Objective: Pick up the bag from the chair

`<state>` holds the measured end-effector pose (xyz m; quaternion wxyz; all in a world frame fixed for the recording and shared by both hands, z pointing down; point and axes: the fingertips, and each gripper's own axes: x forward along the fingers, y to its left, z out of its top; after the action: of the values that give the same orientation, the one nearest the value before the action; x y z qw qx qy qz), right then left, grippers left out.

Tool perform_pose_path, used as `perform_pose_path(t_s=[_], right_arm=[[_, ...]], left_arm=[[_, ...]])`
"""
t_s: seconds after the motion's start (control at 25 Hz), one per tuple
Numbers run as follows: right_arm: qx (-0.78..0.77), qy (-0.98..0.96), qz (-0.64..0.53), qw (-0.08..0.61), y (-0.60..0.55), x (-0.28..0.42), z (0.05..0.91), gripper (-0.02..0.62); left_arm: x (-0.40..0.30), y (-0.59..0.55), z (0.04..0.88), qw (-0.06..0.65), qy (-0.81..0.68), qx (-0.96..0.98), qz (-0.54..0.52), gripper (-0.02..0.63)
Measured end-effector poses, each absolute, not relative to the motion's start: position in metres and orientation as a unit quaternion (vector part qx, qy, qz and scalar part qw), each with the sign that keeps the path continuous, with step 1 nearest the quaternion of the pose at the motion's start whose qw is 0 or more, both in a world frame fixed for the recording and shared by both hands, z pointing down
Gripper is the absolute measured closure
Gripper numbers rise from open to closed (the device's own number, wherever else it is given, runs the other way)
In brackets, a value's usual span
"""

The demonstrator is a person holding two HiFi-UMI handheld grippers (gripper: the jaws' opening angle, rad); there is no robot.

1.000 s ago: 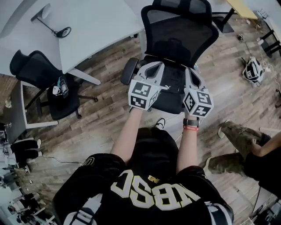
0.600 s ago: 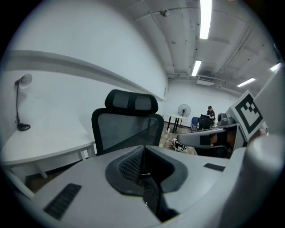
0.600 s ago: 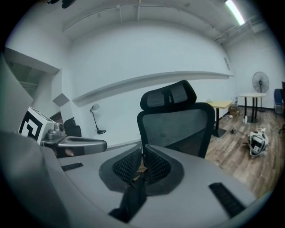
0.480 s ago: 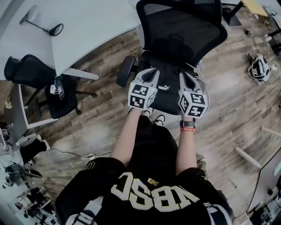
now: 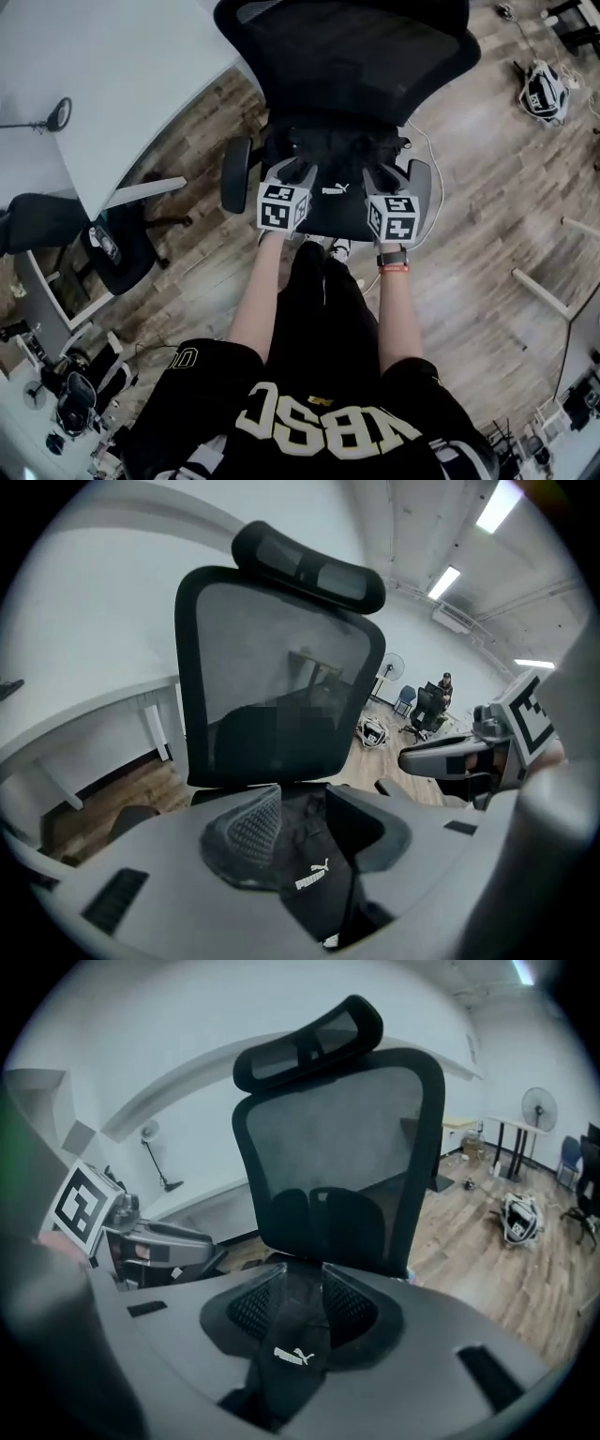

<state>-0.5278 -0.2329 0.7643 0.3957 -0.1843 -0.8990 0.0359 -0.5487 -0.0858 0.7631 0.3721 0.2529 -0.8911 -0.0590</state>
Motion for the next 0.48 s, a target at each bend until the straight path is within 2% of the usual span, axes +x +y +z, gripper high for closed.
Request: perform_pose_path(t_s=[0.48], right_arm=[[-0.137,-0.844,0.059,0.516,-0.269,-0.500,0.939,0.353]], left_arm=[[-0.552,-0.056,0.908,0.470,-0.850,0.219,-0.095,0.282]])
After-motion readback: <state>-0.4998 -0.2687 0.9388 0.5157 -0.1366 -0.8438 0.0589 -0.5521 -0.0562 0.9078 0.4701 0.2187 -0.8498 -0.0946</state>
